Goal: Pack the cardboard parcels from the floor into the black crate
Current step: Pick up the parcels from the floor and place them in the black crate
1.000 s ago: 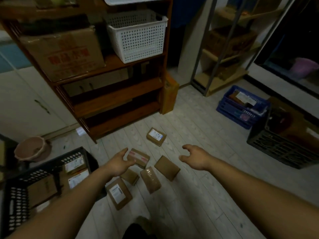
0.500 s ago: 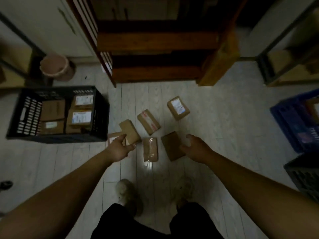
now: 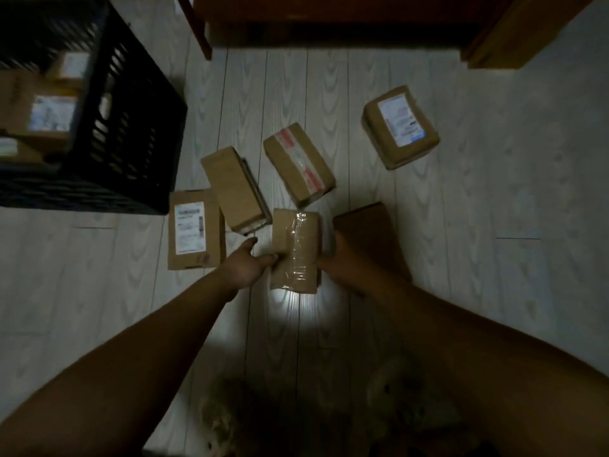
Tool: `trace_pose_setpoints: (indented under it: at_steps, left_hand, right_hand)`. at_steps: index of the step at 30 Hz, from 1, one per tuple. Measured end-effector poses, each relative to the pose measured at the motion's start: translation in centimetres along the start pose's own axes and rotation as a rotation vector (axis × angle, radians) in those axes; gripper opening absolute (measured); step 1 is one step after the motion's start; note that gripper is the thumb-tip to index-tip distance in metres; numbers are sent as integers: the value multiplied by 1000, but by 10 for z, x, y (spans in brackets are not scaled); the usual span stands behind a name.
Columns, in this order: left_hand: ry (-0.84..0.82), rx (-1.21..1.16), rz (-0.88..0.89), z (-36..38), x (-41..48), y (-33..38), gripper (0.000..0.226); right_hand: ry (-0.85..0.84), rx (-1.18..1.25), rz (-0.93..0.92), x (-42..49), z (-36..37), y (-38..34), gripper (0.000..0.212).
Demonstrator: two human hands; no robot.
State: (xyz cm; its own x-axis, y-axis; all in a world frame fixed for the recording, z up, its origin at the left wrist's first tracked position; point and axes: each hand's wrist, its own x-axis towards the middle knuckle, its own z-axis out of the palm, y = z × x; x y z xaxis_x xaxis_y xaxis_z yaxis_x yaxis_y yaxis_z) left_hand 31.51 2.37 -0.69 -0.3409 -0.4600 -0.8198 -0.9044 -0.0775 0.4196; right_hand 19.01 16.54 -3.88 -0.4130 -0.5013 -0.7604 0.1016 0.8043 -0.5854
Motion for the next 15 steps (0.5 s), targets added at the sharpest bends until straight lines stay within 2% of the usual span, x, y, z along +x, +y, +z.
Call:
trace_pose_setpoints:
  at_steps: [3,5,8,10,13,15]
  left_hand:
    - [-34,-140,16,21,49,-15,79]
    - [-86,-219,12,33,74,-26,77]
    - [-189,-306,7,45,95,-38,51]
    - [-209,-379,-3,49,97,-39,44]
    - [-197,-364,16,50,77,-26,33]
    - [-185,-378,36,48,63,-18,29]
  right_hand:
    - [41,104,-8,55,25,21,85]
    - [45,116,7,80,37,32,69]
    - [28,128,-25,99,51,44,52]
    - [48,132,-25,100,54,46,57]
    - [86,180,-24,86,47,34,70]
    - [89,174,-45,68,36,21,59]
